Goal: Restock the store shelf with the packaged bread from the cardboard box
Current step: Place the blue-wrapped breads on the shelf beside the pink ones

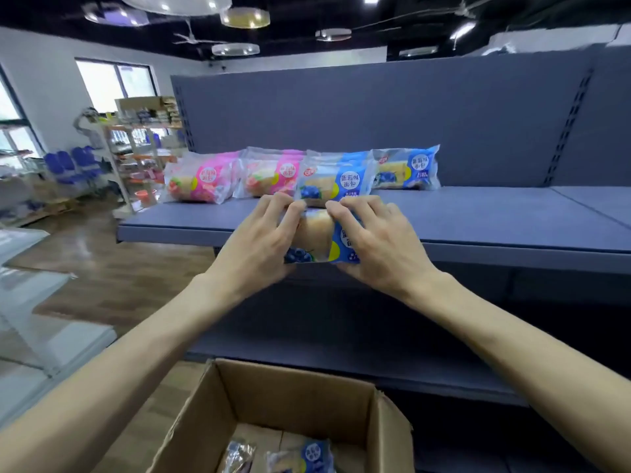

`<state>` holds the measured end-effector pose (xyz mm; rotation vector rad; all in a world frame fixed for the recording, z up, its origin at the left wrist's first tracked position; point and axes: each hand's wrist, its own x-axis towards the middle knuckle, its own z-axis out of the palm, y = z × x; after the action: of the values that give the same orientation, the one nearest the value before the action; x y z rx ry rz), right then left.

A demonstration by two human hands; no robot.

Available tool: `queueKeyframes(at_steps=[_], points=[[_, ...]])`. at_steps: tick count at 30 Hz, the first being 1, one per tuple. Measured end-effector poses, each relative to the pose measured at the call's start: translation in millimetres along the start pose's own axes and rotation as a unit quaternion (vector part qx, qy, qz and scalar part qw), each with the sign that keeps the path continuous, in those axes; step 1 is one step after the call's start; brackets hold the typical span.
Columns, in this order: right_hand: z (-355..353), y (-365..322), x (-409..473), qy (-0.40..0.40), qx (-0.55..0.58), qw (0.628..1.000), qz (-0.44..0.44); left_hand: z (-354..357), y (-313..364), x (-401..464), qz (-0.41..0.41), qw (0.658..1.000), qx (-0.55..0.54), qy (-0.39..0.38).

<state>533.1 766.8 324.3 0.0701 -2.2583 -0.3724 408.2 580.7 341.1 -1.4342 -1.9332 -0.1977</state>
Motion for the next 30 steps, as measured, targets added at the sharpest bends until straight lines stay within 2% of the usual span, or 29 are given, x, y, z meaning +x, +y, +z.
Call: queueKeyframes(at_steps=[9,15,19,26,30], points=[[-26.0,102.5,14.0,0.011,-0.072,0.997,-0.040,6.5,17.5,86.2,0.072,0.994,0.047,0.060],[-20.8,164.9,14.0,0.002,-0.075,0.997,0.023,32.0,31.8,122.4,0.053,0.993,-0.025,0.103],[-9.1,196.1,15.3,-0.015,-0.086,0.995,0.051,53.8,44.6,133.8,0.011,0.988,-0.066,0.136],[22.4,234.0,31.3,-0.113,-0.158,0.975,0.112,94.9,70.3,158.3,-0.034,0.989,-0.112,0.089],[36.1,245.6,37.6,-0.126,-0.172,0.964,0.155,103.4,73.3,163.8,-0.068,0.979,-0.165,0.098]])
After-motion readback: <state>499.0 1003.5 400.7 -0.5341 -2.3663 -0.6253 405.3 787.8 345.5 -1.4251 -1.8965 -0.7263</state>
